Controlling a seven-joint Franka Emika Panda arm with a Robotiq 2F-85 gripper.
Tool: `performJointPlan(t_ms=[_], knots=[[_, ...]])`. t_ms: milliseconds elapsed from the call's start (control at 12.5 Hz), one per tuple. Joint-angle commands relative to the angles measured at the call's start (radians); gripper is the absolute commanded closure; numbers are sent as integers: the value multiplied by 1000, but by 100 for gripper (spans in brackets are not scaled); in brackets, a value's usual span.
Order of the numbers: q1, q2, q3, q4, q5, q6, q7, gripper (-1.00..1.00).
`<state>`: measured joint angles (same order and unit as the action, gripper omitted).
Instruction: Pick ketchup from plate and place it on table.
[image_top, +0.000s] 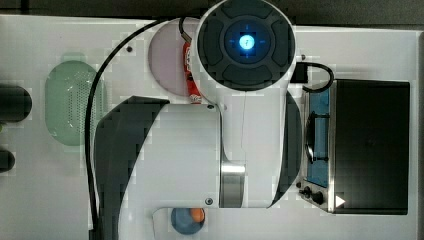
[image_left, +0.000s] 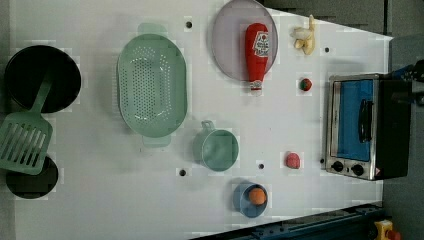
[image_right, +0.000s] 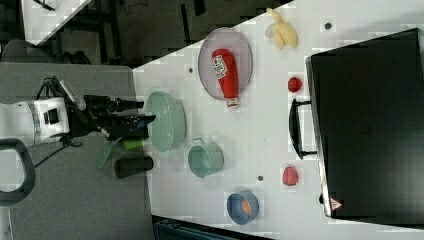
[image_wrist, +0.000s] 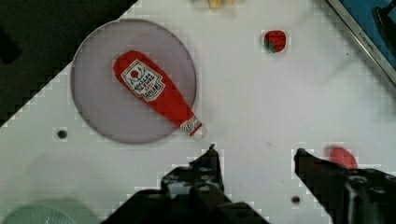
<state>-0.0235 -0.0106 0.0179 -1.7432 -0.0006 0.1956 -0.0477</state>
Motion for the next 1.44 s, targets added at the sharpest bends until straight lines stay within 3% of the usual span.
performJointPlan(t_ms=[80, 240, 800, 1440], knots=[[-96, -132, 49, -98, 23, -95, 57, -59], [-92, -118, 54, -98, 24, -92, 57, -100], [-62, 61, 97, -97, 24, 35, 17, -100], [-46, 327, 107, -80, 6, 300, -464, -100]])
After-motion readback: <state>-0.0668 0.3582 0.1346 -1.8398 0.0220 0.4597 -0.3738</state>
